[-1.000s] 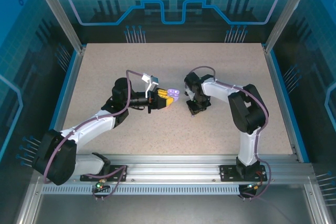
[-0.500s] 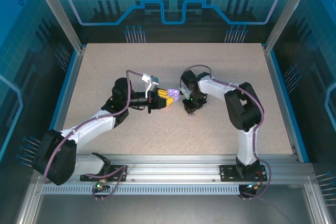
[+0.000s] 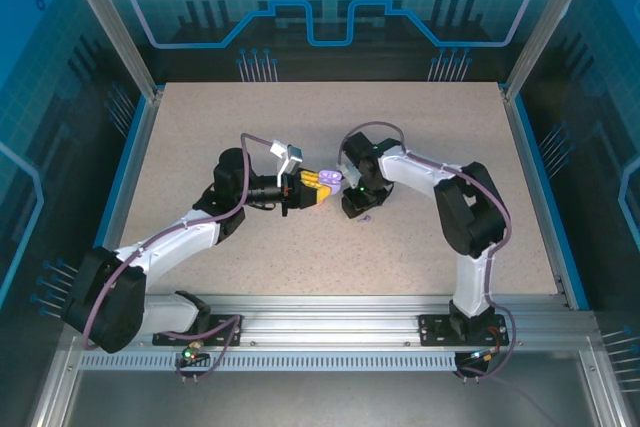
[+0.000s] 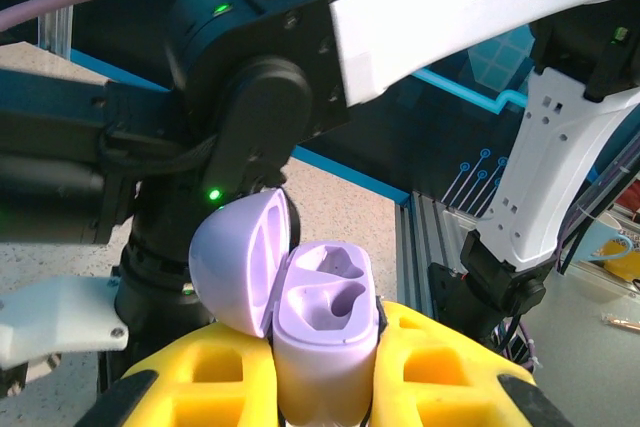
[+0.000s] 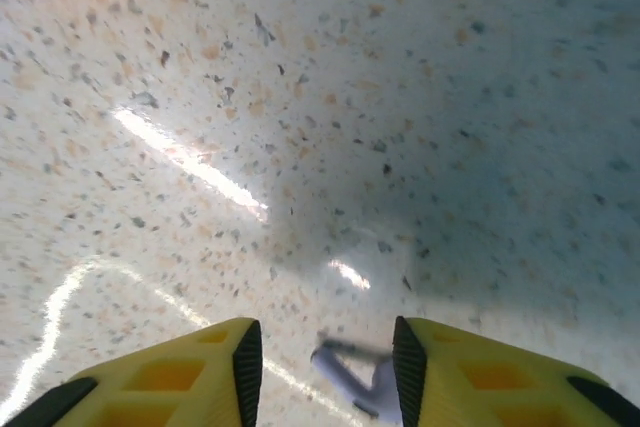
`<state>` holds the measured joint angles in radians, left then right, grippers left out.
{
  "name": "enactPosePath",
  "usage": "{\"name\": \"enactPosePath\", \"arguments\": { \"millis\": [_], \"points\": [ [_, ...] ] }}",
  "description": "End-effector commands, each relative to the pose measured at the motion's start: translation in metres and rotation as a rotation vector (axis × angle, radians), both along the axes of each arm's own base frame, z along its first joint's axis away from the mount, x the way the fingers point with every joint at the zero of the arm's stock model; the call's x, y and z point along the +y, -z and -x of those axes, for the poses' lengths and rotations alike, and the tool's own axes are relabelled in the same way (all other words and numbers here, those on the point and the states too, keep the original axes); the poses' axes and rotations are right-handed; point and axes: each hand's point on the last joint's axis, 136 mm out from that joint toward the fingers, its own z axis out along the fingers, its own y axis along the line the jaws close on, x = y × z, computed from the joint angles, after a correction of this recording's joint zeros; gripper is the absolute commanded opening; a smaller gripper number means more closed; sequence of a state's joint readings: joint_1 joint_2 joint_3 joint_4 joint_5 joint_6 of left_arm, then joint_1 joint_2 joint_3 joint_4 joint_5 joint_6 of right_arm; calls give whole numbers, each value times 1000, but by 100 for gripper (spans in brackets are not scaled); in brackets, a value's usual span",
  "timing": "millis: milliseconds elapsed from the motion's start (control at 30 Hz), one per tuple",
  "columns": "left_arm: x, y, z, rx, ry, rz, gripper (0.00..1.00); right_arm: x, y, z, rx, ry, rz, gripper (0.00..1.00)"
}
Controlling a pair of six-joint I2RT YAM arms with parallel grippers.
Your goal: Insert wireless bluetooth earbuds into charging case
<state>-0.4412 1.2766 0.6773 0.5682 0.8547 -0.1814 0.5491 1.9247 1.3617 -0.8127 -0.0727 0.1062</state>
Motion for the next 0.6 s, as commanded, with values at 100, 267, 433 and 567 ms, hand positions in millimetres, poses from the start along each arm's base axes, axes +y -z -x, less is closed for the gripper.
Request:
{"name": "enactPosePath", "arguments": {
  "millis": [100, 267, 433, 567],
  "points": [
    [-1, -8, 0, -38, 26, 6, 9, -20, -21, 6, 12, 299, -65, 47],
    [-1, -7, -1, -37, 28, 7, 9, -20, -20, 16, 60, 501, -91, 50],
    [-2, -5, -1, -36, 30, 7, 9, -16, -19, 20, 79, 648, -117, 52],
    [-2, -6, -1, -36, 31, 8, 9, -14, -13, 21, 92, 722, -115, 54]
  ]
}}
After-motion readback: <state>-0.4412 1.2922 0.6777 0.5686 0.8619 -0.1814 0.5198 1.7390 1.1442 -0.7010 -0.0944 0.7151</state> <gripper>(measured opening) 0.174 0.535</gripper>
